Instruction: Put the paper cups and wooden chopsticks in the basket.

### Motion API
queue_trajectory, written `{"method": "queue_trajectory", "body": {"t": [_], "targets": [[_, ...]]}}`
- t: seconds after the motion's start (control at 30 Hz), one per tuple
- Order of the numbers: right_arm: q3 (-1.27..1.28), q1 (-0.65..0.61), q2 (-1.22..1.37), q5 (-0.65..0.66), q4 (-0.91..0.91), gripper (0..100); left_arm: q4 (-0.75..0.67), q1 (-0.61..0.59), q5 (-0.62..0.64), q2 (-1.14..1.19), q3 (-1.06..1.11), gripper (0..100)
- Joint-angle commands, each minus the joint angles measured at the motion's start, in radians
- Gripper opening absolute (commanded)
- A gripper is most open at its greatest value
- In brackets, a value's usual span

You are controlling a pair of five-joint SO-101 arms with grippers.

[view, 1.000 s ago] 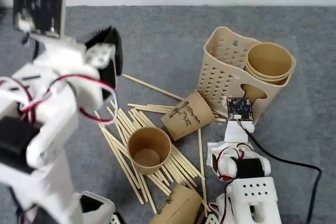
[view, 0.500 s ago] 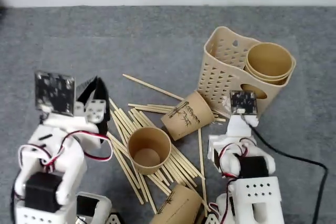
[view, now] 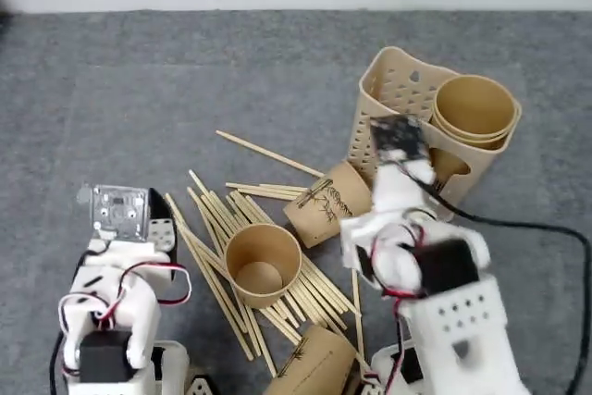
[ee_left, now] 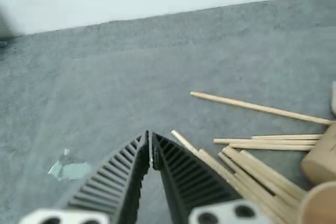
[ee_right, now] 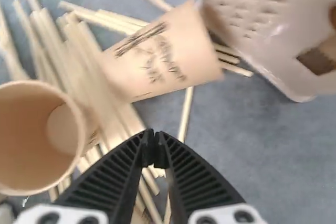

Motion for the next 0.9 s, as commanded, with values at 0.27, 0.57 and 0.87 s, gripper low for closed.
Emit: {"method": "queue_trajectory", "body": {"t": [0.27,0.57,0.87], "targets": [[-0.351,-0.211,0.369,-0.077,0.147,5.9,-0.026,-0.041,-0.014,-0.157,0.191,1],[-0.399,-0.348,0.470,-0.161,0.182,19.4,-0.026,-0.043,-0.015,-0.157,0.232,1],[-0.400,-0.355,0.601,-0.169,0.153,19.3,-0.020,-0.044,-0.015,-0.157,0.234,1]]}}
